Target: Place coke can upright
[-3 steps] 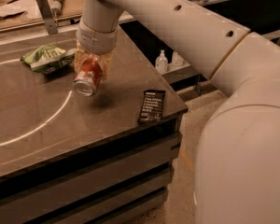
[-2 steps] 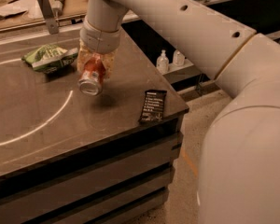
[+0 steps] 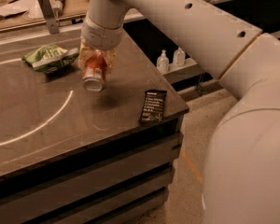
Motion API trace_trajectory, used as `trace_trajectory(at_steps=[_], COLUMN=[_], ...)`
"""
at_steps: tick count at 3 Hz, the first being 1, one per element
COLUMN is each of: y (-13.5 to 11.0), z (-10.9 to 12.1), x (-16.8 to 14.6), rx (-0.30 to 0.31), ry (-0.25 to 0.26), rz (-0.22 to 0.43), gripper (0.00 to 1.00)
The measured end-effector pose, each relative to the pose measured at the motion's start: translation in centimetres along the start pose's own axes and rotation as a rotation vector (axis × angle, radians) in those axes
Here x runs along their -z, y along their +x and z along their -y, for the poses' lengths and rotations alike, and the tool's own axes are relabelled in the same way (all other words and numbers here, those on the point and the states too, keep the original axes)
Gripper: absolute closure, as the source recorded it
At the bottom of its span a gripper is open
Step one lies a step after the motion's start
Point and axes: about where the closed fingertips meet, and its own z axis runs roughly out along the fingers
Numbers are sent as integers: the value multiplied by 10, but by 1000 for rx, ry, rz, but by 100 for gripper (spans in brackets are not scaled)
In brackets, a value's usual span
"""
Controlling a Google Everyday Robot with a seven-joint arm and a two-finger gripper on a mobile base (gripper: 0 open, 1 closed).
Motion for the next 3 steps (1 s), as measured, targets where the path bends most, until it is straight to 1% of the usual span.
trace_trajectory(at_steps=[1, 2, 3], y=[10, 17, 28], z=[-3, -5, -9], x=[33, 58, 70], rx=[207, 360, 495], ry=[51, 111, 130], rz=[-34, -98, -192], gripper=[100, 100, 100])
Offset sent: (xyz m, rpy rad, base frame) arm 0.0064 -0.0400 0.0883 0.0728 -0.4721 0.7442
